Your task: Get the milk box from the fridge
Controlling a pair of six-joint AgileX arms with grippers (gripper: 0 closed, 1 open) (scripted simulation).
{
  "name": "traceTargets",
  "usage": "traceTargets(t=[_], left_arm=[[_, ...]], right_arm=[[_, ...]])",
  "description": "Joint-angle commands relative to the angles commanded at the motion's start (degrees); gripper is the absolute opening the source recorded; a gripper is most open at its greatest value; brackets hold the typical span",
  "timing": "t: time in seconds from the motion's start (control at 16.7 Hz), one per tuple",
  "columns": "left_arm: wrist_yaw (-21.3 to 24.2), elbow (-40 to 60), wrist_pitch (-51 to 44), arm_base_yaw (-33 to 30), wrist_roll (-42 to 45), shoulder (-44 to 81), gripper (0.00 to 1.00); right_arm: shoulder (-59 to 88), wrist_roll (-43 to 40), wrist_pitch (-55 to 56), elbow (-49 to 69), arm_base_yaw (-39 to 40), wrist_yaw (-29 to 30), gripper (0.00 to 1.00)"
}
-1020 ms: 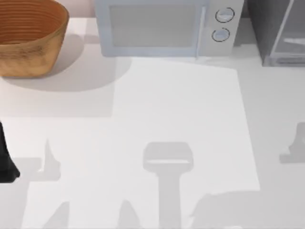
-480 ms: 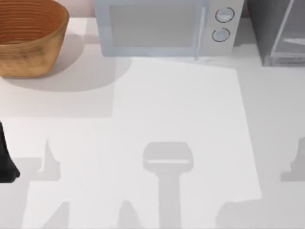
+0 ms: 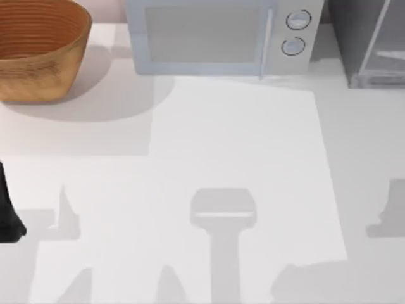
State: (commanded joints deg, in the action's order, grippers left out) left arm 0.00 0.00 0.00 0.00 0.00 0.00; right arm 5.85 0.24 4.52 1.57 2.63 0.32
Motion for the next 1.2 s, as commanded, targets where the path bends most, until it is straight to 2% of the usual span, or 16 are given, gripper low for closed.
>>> traceTargets(t=[0.24, 0.84, 1.2], left_arm=[[0.0, 0.0, 0.0, 0.0, 0.0, 0.0, 1.0], [0.0, 0.0, 0.0, 0.0, 0.0, 0.0, 1.0], [0.0, 0.0, 0.0, 0.0, 0.0, 0.0, 1.0]], right_arm=[[15.3, 0.3, 10.8, 3.7, 6.5, 1.2, 0.0], [73.3, 1.8, 48.2, 16.6, 28.3, 5.0, 0.0], [100.0, 2.2, 68.7, 24.6, 39.2, 6.6, 0.0]])
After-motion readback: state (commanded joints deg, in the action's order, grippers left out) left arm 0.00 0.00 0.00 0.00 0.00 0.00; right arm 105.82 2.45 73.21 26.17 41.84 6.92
